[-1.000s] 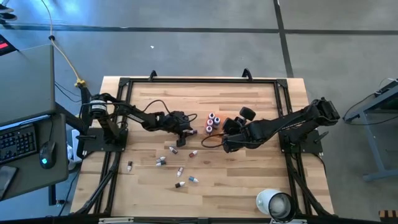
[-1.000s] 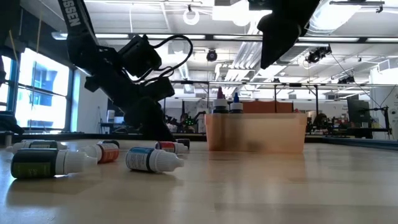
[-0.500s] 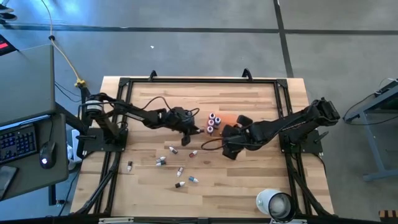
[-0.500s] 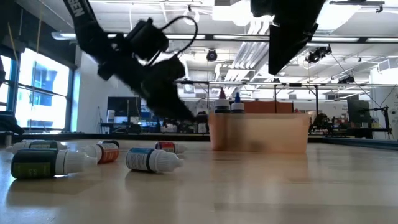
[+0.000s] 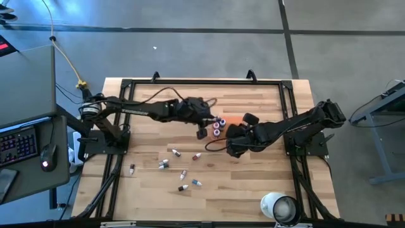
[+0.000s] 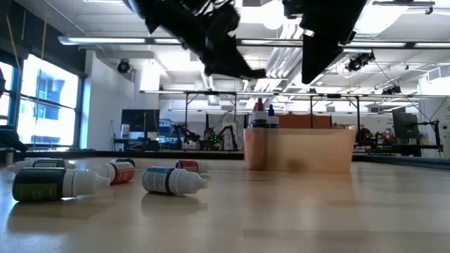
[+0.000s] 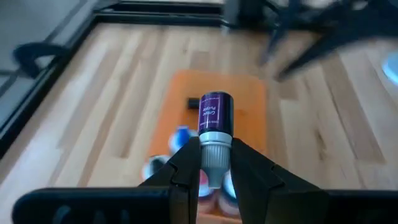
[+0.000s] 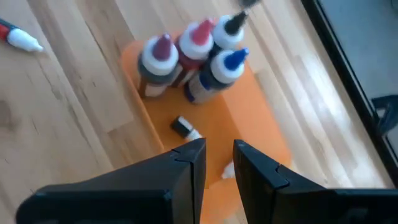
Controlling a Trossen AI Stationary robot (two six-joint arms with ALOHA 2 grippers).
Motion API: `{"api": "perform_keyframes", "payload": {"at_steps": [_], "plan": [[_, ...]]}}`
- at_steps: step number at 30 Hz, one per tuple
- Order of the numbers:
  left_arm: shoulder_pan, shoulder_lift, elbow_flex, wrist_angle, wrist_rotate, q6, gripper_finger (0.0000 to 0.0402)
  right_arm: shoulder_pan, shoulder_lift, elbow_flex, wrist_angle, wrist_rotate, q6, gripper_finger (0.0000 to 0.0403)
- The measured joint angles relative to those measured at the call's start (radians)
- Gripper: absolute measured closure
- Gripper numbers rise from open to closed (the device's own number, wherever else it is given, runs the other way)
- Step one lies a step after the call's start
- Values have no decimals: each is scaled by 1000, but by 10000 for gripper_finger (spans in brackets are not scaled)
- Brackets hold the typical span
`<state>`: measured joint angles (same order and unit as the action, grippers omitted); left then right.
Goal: Pick & Place food coloring
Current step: Put the top small purple food coloring bottle into the orange bin
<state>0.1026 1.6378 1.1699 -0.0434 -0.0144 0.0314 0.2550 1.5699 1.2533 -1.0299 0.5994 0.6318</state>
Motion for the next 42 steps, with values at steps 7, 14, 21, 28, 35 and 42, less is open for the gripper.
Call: {"api": "perform_keyframes", "payload": {"at_steps": [7,14,21,28,35,42], "plan": [[-51,138,147,-9,8,-14,333,44,-74,0,-262,-13,334,329],[-77,341,356,-29,-28,-35,332,195,-195,-104,-384,225,589,329],[-84,446,583,-224,-117,-35,332,214,-345,-237,-270,229,569,329],[-83,563,683,-364,-130,-36,332,210,-443,-331,-157,206,523,329],[-83,564,715,-405,-128,-6,303,210,-479,-352,-71,213,459,329],[-83,564,715,-392,-135,9,228,210,-486,-351,33,228,328,329]]}}
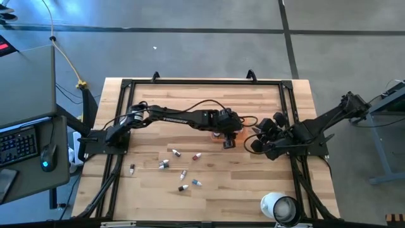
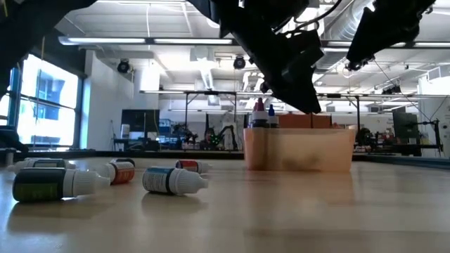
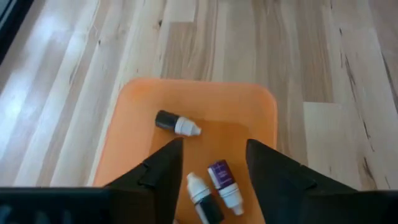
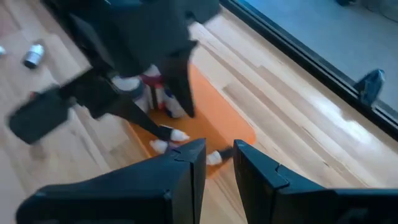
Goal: Pick & Place food coloring
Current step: Put the top small purple food coloring bottle into the orange bin, then put the small red food coloring bottle into the orange bin
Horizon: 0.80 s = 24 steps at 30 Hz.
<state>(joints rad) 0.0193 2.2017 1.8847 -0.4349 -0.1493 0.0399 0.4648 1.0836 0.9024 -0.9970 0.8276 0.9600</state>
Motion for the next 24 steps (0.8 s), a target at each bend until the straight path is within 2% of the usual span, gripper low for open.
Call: {"api": "perform_keyframes", "payload": {"at_steps": [4,19,24], "plan": [[0,0,0,9,1,0,214,0,0,0,63,1,-57,329],[0,-44,-3,-88,6,-19,224,0,0,0,155,3,-201,329],[0,-67,0,-131,8,-18,224,0,0,0,158,3,-202,329]]}}
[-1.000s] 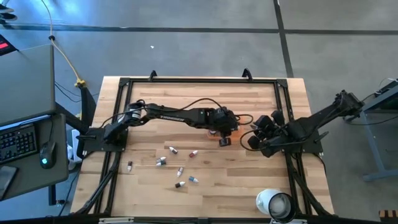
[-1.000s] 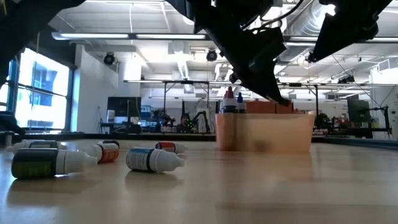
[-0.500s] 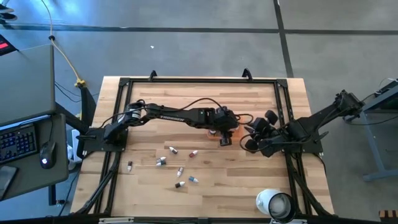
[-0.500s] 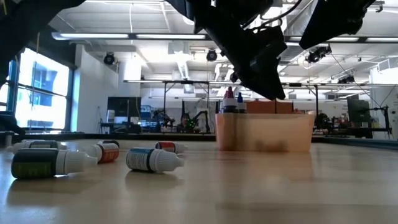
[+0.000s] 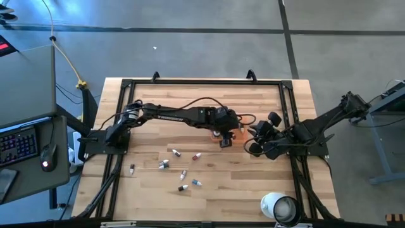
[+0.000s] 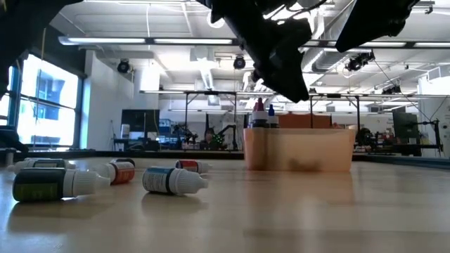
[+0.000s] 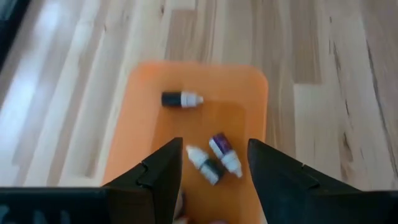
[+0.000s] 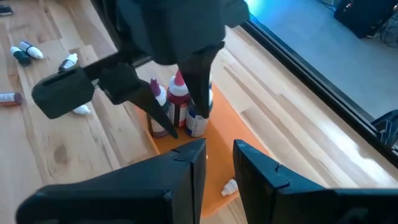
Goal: Pick & Place food coloring
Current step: Put the small red food coloring bottle into the orange bin
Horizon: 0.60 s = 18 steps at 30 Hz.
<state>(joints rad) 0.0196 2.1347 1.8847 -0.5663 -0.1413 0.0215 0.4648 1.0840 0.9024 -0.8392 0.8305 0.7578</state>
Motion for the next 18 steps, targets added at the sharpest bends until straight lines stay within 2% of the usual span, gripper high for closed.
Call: {"api": "perform_keyframes", "payload": {"at_steps": [5,8,10,12,18], "plan": [[0,-29,0,-52,1,6,224,0,0,0,9,-7,0,329],[7,-68,-6,-159,4,20,224,0,0,0,19,-18,0,329],[21,-83,3,-157,7,20,224,0,0,1,24,-18,0,329],[35,-115,-4,-248,22,20,224,0,0,1,30,-20,0,329],[70,-204,-5,-323,51,27,225,0,0,1,51,-79,15,329]]}}
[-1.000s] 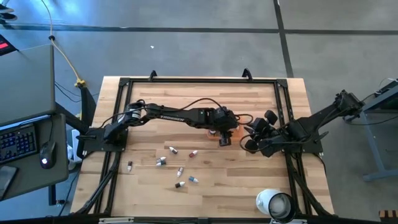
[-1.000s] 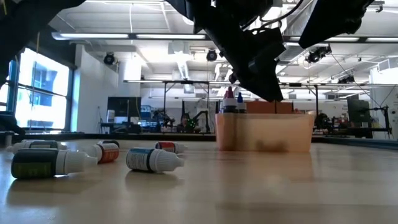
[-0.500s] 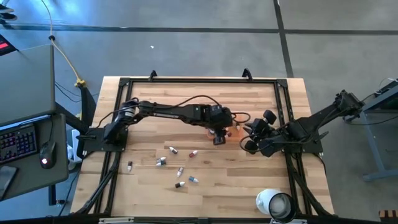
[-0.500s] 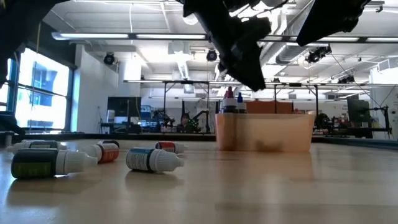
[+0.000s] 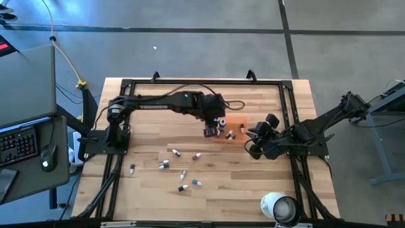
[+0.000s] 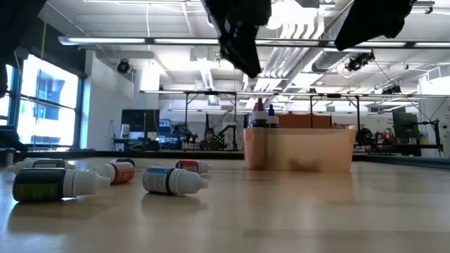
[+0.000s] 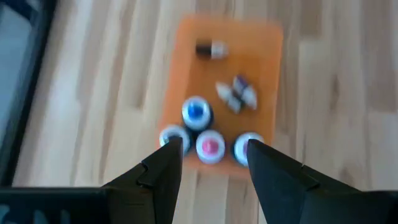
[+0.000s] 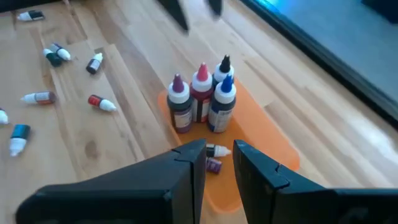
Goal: Pick & Place food coloring
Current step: Put the small red food coloring bottle into the orange bin
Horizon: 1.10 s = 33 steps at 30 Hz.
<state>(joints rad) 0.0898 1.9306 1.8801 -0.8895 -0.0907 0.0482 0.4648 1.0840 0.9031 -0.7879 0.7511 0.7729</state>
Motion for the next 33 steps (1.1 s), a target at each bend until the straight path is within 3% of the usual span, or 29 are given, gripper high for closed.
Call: {"api": "perform_keyframes", "payload": {"at_steps": [9,13,16,22,26,29,33], "plan": [[2,-137,3,-134,-6,10,225,0,0,0,7,-8,32,329],[2,-226,-69,-139,-25,4,225,1,3,0,10,-21,39,329],[2,-333,-202,-114,-47,-32,225,1,3,-1,31,-27,38,329],[2,-577,-578,133,-28,-118,225,1,3,-1,54,-7,31,329],[2,-721,-830,307,0,-177,225,0,3,-1,67,88,30,329],[0,-791,-962,435,45,-184,224,-7,3,-1,108,159,30,329],[-29,-838,-1081,540,66,-176,224,-9,17,-1,158,161,30,329]]}}
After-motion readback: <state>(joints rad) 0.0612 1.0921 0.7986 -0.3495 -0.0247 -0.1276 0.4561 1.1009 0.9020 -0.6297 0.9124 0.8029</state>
